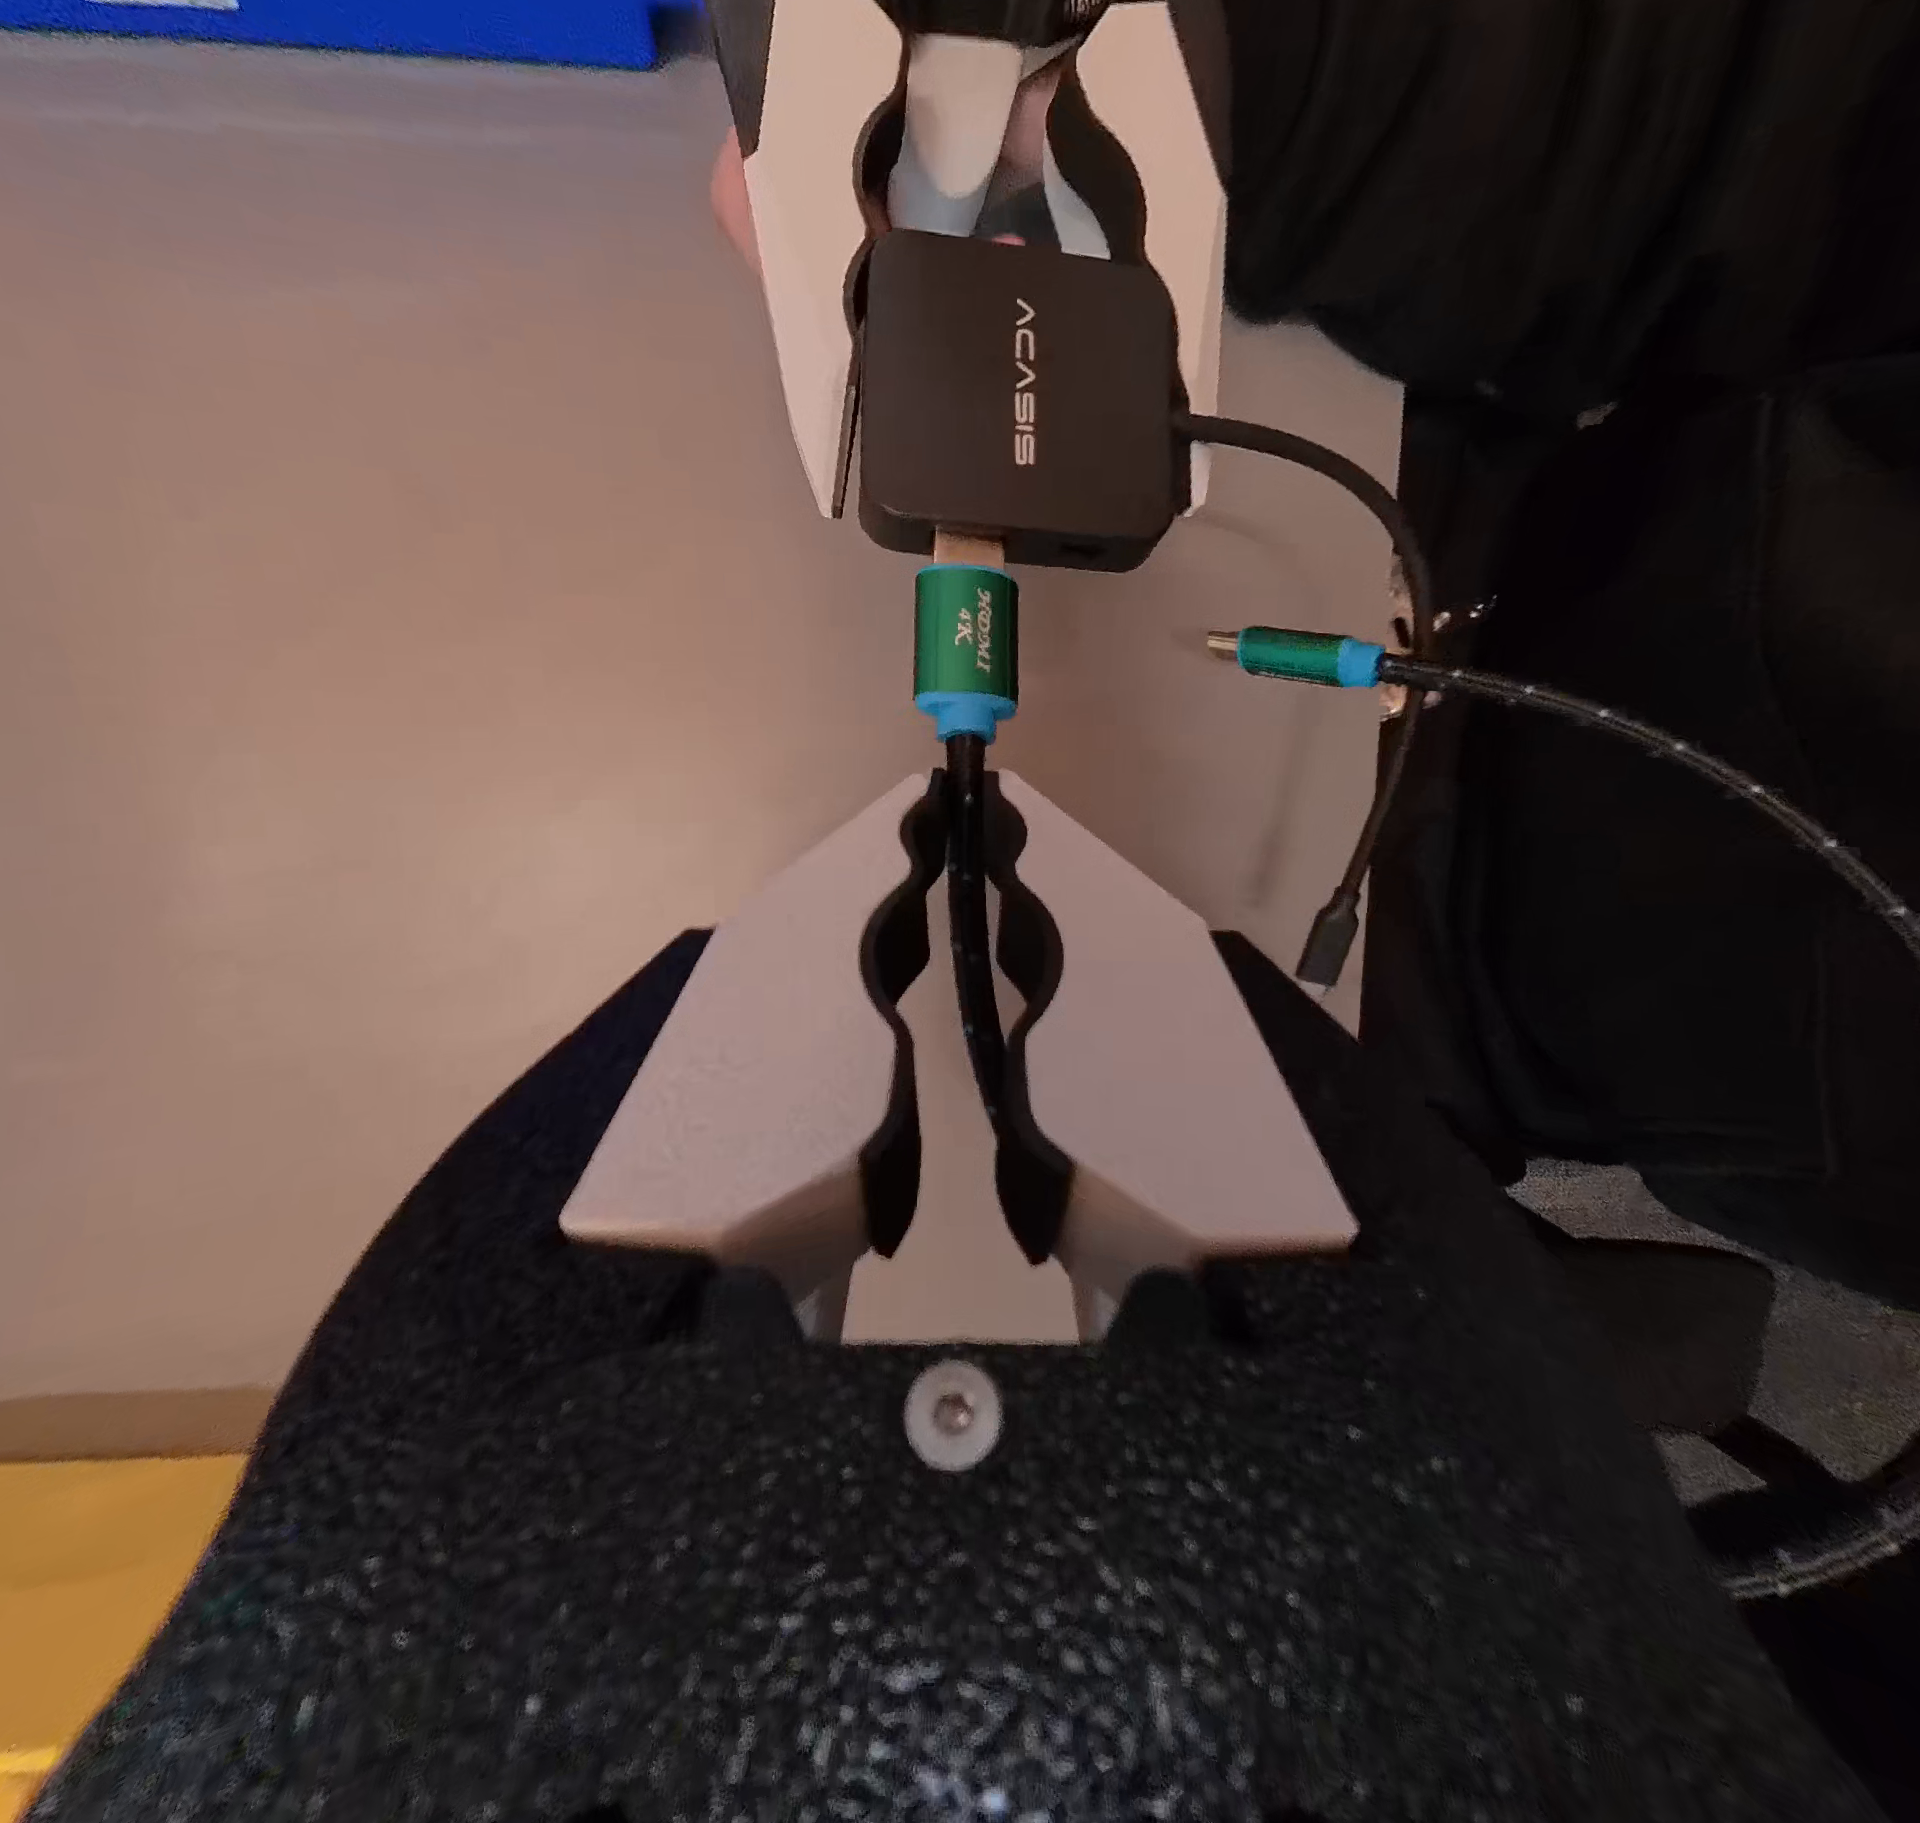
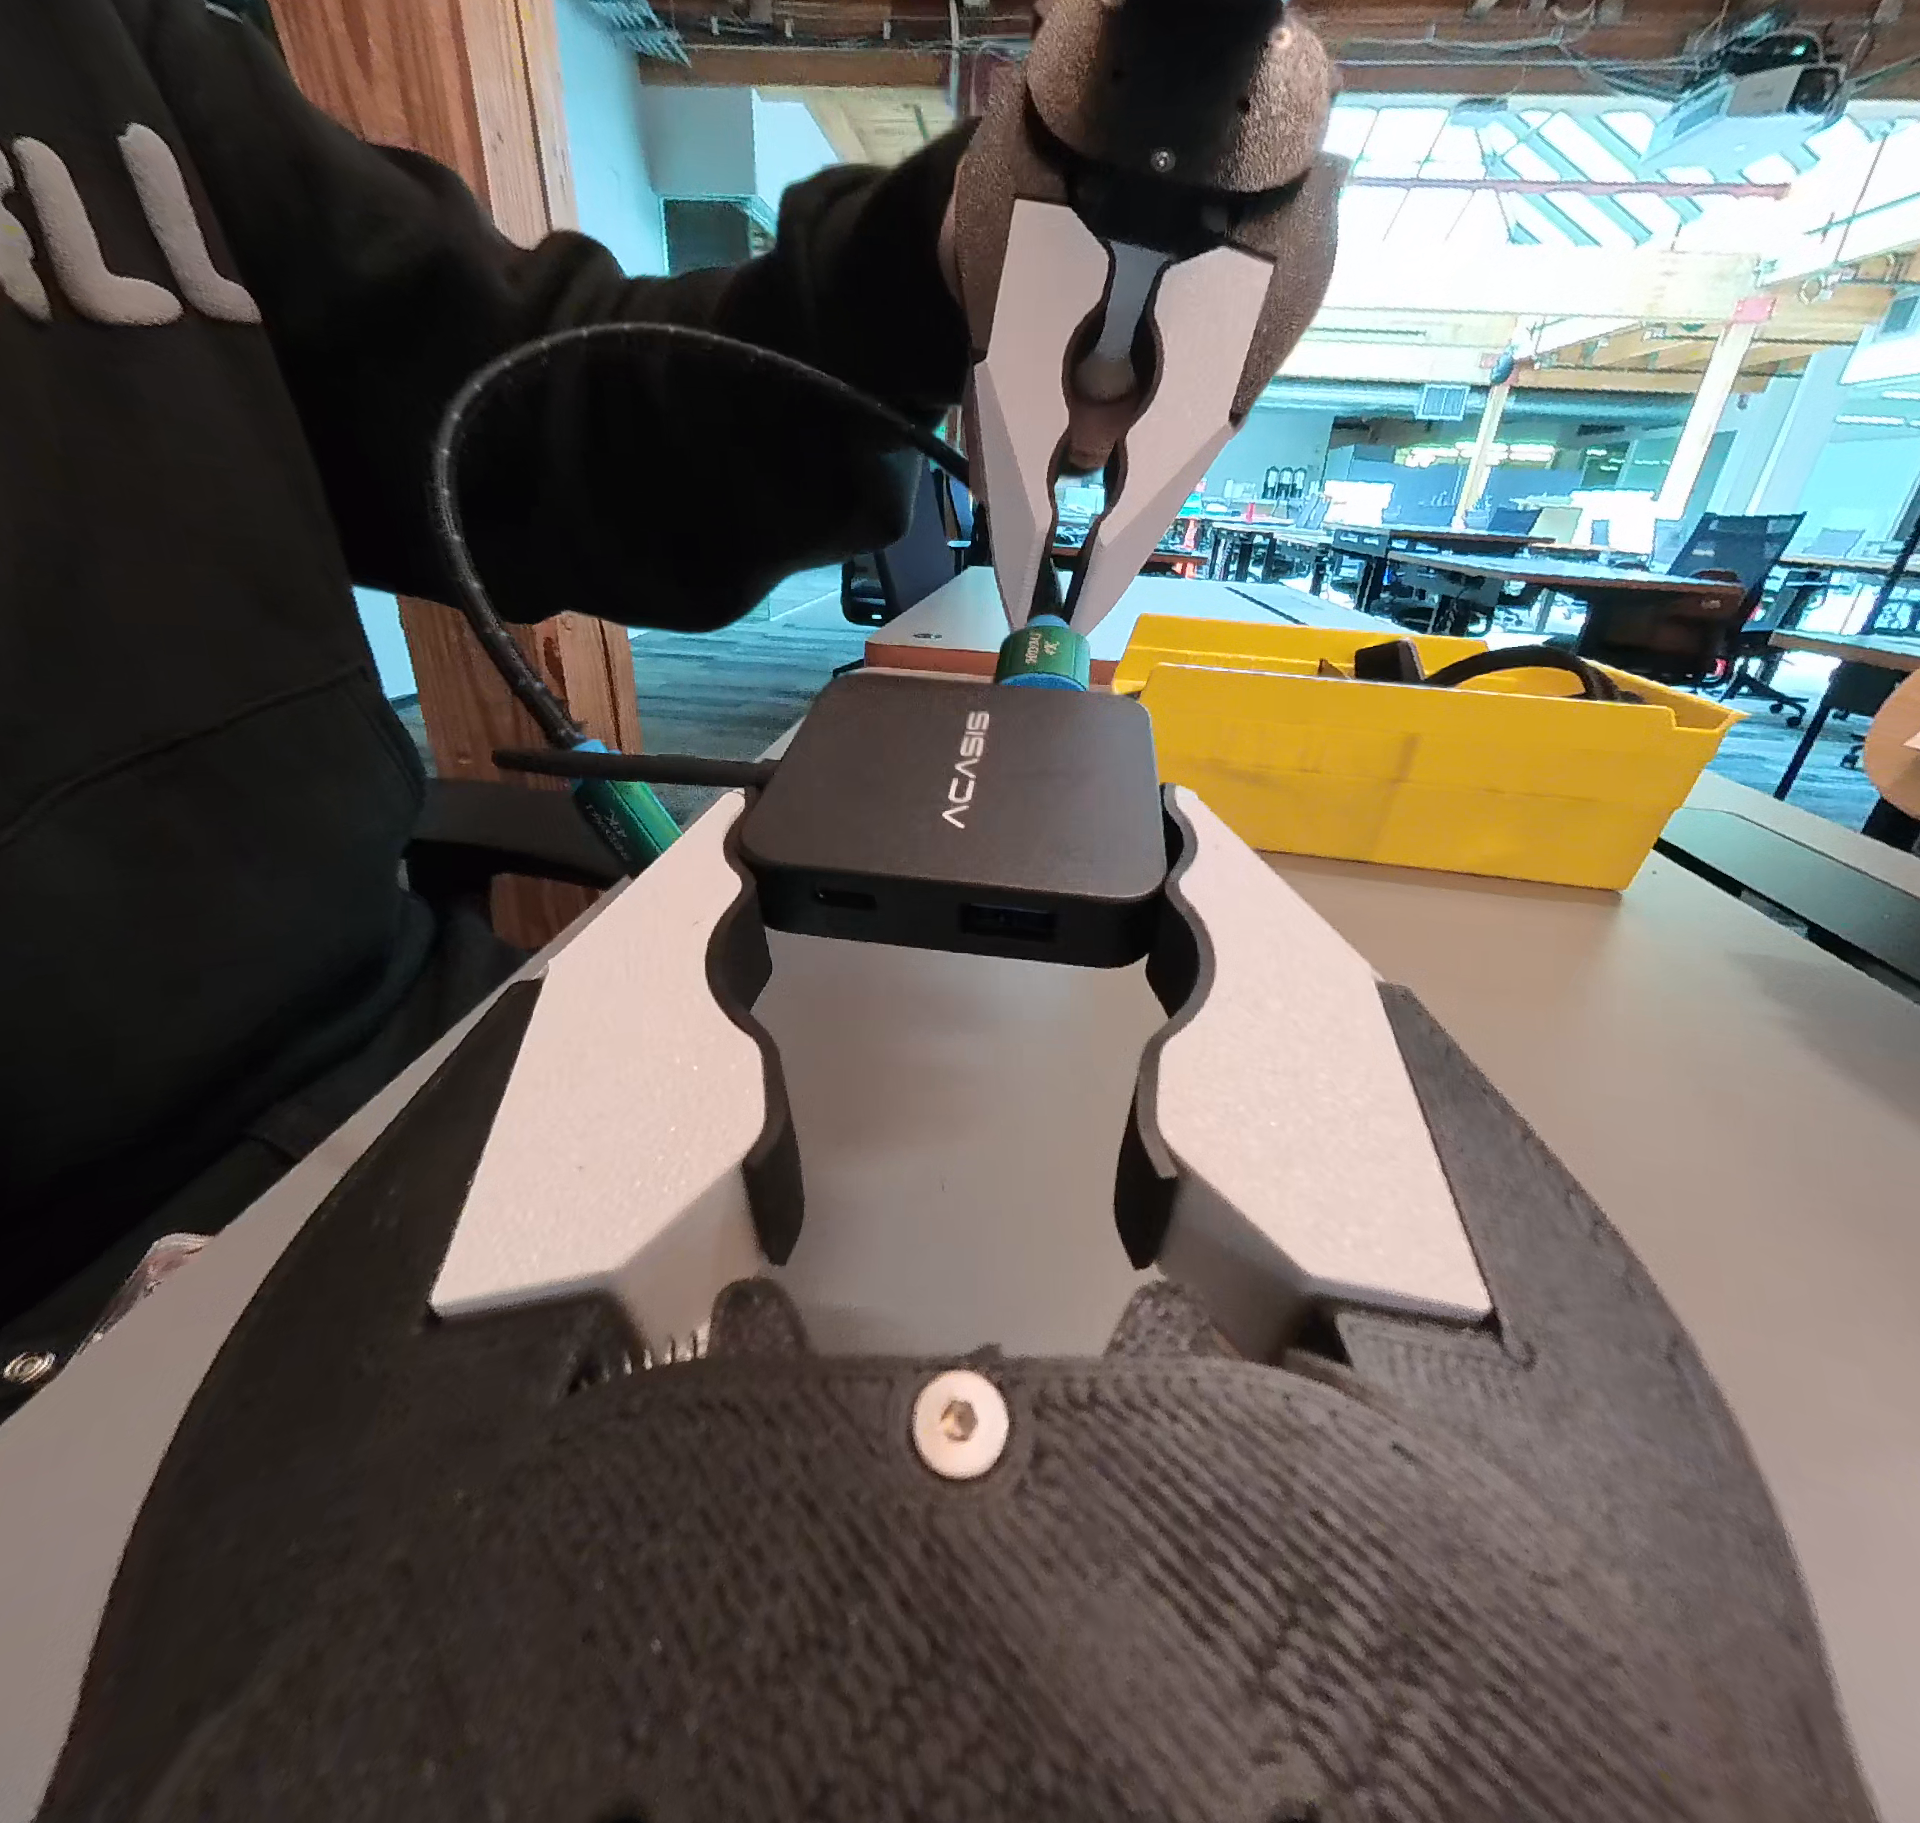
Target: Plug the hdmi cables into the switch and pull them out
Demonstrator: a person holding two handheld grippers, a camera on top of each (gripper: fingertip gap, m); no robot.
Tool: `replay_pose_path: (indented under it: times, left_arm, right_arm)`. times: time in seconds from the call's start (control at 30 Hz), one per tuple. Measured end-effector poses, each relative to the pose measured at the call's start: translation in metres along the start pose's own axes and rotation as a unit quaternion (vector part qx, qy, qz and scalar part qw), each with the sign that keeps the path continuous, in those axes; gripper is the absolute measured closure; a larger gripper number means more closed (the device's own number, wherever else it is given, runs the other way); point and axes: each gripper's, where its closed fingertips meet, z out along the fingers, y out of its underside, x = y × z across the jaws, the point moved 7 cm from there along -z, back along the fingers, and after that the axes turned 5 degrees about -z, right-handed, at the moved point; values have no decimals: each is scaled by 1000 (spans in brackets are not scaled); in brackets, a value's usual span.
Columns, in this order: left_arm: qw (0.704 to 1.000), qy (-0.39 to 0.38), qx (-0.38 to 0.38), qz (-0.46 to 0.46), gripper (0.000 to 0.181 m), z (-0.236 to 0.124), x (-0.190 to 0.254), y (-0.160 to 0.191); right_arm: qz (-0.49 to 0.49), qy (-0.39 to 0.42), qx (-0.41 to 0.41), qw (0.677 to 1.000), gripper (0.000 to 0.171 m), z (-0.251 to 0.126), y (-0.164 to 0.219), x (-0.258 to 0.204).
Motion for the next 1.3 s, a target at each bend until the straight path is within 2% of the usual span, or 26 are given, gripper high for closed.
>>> replay_pose_path:
  times: [0.03,0.23,0.4,0.57,0.73,0.83,1.07,1.3]
  left_arm:
    - [1000,5,4,-2,178,0,0,1]
    - [999,28,-23,-17,178,6,2,6]
    - [999,39,-21,-18,178,4,3,-2]
    - [998,53,35,-13,178,-3,2,-11]
    - [995,67,75,-7,178,-6,0,-3]
    - [989,82,123,-3,178,-11,-3,3]
    - [955,62,261,124,178,-28,-1,11]
    - [955,36,265,131,178,-36,-5,15]
  right_arm:
    - [1,-2,0,1000,97,1,0,0]
    - [-15,-16,-8,1000,97,3,1,-4]
    - [-1,-17,33,999,97,-3,-8,-3]
    - [4,-8,70,998,97,-10,-17,-1]
    - [-2,3,85,996,97,-17,-22,0]
    - [-4,4,95,995,98,-20,-25,0]
    - [-7,0,77,997,97,-16,-22,-1]
    - [-5,-3,81,997,98,-17,-22,-1]
